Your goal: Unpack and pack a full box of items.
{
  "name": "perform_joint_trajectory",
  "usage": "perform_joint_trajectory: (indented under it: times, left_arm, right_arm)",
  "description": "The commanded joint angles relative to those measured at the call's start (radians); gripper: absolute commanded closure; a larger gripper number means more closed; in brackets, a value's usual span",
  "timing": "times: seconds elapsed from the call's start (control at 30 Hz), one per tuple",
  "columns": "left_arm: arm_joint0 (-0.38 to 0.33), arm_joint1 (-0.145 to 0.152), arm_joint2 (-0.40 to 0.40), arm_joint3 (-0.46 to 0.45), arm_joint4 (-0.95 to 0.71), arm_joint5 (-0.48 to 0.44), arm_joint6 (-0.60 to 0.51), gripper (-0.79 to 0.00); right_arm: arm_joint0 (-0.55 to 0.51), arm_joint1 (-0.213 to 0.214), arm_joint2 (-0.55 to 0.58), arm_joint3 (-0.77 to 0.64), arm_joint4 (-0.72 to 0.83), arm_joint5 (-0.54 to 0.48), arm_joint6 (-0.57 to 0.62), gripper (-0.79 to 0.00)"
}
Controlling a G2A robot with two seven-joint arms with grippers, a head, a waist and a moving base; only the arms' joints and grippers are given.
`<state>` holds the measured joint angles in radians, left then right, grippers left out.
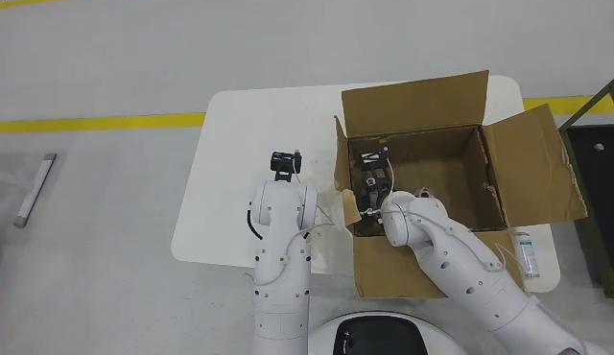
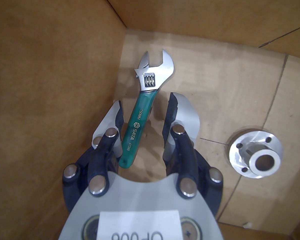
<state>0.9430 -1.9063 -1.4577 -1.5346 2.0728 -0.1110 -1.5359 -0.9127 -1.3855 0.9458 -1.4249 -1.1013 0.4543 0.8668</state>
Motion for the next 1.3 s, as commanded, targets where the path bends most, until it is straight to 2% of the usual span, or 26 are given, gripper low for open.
perform_joint_trajectory:
  times: [0.0, 0.1, 0.2, 0.47, 0.57, 0.93, 1.27]
  left_arm:
    - [0.0, 0.0, 0.0, 0.0, 0.0, 0.0, 0.0, -0.785]
    - [0.0, 0.0, 0.0, 0.0, 0.0, 0.0, 0.0, -0.785]
    - [0.0, 0.0, 0.0, 0.0, 0.0, 0.0, 0.0, -0.785]
    - [0.0, 0.0, 0.0, 0.0, 0.0, 0.0, 0.0, -0.785]
    - [0.0, 0.0, 0.0, 0.0, 0.0, 0.0, 0.0, -0.785]
    - [0.0, 0.0, 0.0, 0.0, 0.0, 0.0, 0.0, -0.785]
    - [0.0, 0.0, 0.0, 0.0, 0.0, 0.0, 0.0, -0.785]
  right_arm:
    - [0.002, -0.002, 0.001, 0.003, -0.003, -0.001, 0.001, -0.394]
    - [0.004, -0.004, 0.005, 0.009, -0.008, -0.003, 0.003, -0.44]
    - [0.005, -0.007, 0.005, 0.011, -0.016, -0.005, 0.007, -0.44]
    - [0.009, -0.015, 0.004, 0.035, -0.036, -0.013, 0.019, -0.385]
    - [0.013, -0.018, 0.001, 0.044, -0.049, -0.012, 0.025, -0.409]
    - [0.015, -0.024, 0.013, 0.048, -0.091, -0.015, 0.06, -0.369]
    - [-0.006, -0.021, 0.047, -0.003, -0.148, -0.018, 0.102, -0.369]
